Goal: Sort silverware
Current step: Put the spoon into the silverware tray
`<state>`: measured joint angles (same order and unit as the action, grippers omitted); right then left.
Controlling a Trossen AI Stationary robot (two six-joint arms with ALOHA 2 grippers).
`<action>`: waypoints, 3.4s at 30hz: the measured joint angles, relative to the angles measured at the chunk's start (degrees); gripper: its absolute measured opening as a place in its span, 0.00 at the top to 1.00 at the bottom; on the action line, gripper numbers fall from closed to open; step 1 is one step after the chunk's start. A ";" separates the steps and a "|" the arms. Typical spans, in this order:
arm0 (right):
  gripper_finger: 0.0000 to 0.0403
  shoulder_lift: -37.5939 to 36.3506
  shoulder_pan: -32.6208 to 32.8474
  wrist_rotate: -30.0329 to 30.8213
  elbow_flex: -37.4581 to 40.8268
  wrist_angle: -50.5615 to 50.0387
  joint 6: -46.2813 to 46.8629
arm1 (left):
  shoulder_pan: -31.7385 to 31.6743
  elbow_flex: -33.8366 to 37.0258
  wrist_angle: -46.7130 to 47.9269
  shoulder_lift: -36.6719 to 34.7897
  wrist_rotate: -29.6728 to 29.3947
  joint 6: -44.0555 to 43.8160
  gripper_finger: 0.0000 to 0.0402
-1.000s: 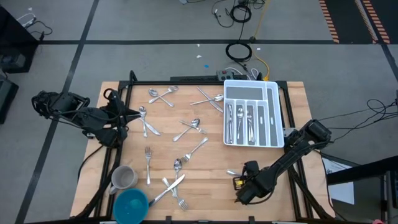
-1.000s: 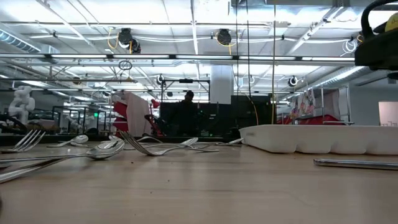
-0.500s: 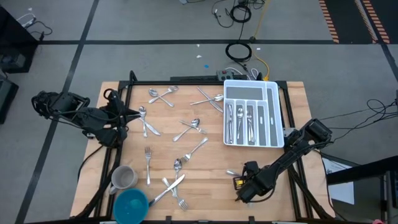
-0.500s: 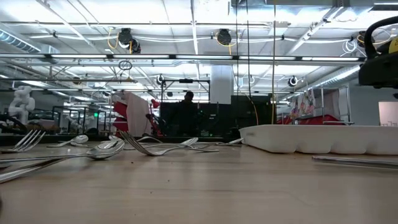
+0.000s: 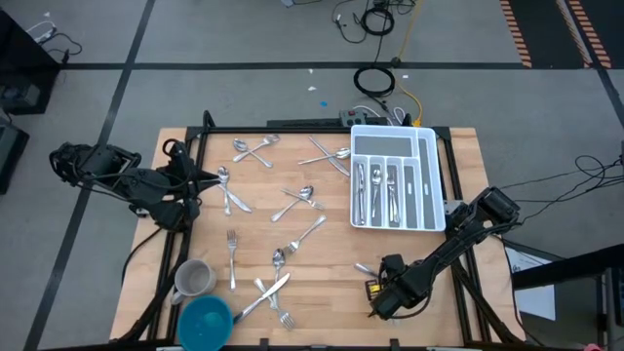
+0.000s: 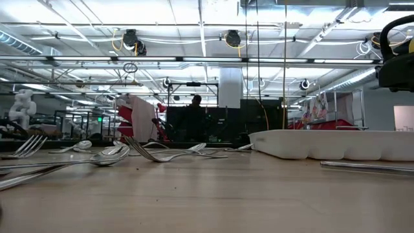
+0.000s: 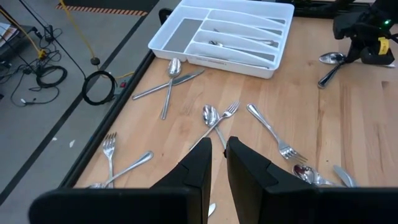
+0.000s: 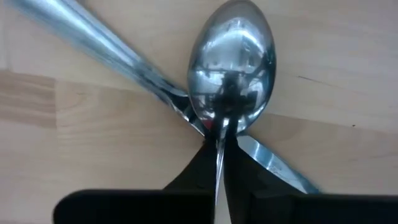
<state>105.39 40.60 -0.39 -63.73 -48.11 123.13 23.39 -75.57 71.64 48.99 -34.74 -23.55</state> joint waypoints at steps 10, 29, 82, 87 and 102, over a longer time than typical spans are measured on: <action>1.00 0.19 0.00 1.10 -6.97 -8.13 -2.58 | -0.01 0.00 0.00 0.00 0.00 0.00 0.86; 1.00 -20.14 -3.81 43.70 -8.39 -14.47 -14.10 | 0.01 0.00 -0.21 0.00 -0.59 0.00 0.86; 1.00 -73.20 -26.16 11.04 60.62 115.47 -87.69 | -22.91 -0.02 -87.18 28.94 51.79 5.18 0.86; 1.00 -73.09 -26.16 7.47 60.62 118.86 -88.06 | -29.92 -0.02 -105.70 40.19 67.11 -9.48 0.86; 1.00 -70.81 -26.16 4.28 59.62 118.35 -83.69 | -34.47 -4.38 -136.31 67.29 73.92 -38.61 0.84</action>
<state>34.58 14.44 3.90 -4.11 70.25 39.44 -11.09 -79.95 -64.68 116.28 39.18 -62.16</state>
